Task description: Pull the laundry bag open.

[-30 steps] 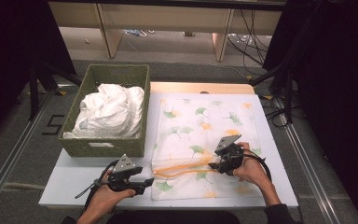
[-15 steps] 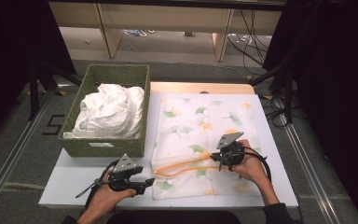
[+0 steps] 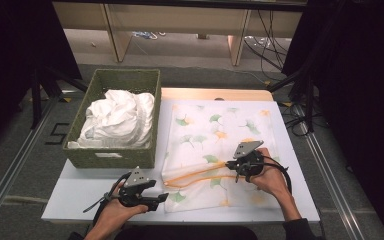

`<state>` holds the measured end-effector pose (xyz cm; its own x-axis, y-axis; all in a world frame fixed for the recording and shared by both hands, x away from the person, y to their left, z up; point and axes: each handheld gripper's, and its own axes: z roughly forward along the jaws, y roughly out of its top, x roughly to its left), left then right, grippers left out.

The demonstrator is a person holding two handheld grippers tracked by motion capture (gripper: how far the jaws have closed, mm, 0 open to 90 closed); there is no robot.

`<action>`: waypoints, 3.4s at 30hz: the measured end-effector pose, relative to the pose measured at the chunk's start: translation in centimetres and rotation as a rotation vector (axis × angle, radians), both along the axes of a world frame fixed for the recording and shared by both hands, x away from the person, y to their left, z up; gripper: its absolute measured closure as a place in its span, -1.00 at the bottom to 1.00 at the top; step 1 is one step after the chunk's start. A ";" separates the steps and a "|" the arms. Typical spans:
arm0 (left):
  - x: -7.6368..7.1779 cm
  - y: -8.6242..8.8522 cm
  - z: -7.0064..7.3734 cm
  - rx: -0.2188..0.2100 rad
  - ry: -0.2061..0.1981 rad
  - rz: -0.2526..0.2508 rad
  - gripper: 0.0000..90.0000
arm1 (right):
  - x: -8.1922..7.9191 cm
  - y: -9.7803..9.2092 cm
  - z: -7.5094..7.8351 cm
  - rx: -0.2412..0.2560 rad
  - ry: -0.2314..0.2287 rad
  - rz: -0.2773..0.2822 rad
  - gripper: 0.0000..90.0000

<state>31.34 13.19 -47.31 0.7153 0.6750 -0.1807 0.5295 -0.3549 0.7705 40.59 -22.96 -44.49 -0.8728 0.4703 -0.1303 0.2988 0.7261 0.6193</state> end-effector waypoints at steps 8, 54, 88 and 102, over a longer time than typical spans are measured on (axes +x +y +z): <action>-0.1 -0.3 -0.1 -0.026 -0.019 0.018 -0.23 | -0.5 0.0 1.3 0.006 -0.039 -0.001 0.97; 0.1 -0.3 0.0 -0.019 -0.009 0.001 -0.23 | 0.6 1.2 -1.9 -0.190 -0.106 -0.050 0.08; -0.3 -0.8 0.0 -0.007 0.032 -0.060 -0.15 | 0.2 4.0 -1.9 -0.082 -0.007 0.106 0.99; -1.2 -4.4 -1.5 0.056 0.034 -0.270 -0.03 | 0.2 3.8 -1.1 -0.070 -0.033 0.140 1.00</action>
<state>30.14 8.82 -48.78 0.8647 0.4705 -0.1756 0.4353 -0.5277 0.7294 40.78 -19.14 -45.59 -0.9240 0.3329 -0.1882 0.1719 0.8011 0.5733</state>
